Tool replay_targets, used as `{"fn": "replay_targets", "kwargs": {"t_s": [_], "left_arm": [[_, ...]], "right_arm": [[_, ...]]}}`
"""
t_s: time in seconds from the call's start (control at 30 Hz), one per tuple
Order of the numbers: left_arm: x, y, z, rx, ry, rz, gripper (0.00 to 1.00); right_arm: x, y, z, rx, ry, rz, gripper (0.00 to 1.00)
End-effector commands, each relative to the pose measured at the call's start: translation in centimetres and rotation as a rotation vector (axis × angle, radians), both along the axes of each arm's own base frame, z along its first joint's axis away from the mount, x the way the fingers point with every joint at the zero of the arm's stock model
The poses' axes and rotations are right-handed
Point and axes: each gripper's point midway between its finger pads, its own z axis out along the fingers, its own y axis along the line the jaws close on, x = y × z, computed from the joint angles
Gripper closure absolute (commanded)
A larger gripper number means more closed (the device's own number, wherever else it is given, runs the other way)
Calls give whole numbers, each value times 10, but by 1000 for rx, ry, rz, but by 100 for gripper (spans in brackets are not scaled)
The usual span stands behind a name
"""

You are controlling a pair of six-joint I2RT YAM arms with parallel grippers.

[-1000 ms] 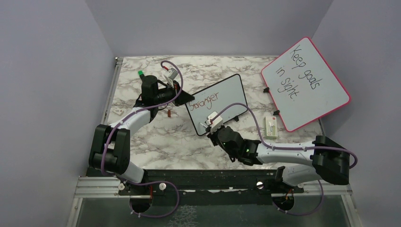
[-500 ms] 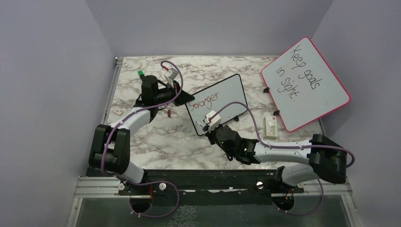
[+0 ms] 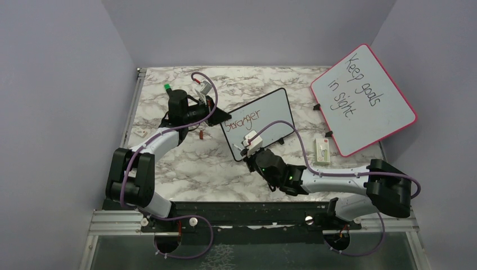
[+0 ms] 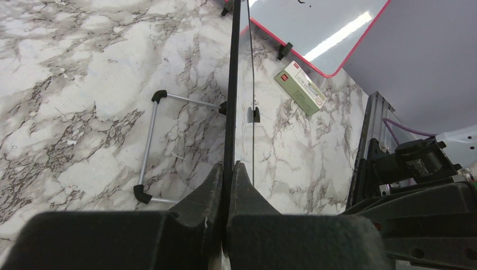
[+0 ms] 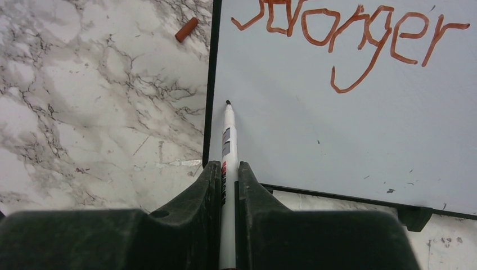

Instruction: Write a sentence on the whiteboard

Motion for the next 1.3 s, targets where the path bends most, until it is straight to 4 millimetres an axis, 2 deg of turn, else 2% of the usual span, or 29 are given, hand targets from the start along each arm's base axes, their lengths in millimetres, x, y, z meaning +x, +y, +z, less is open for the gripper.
{"fn": "replay_targets", "kwargs": {"t_s": [0.0,0.47,0.83,1.27], "left_arm": [[3,8,-38,79,101,70,100],[4,8,-38,80,101,72,100],[4,9,-38,80,102,73,100],[4,8,-38,79,101,71,100]], "right_arm": [[6,-2,8,12,-12,-62,99],[11,-13,12,20,-29,-124,99],[2,-1,27,65,-42,-25,99],[4,6,23,45,-38,-16,99]]}}
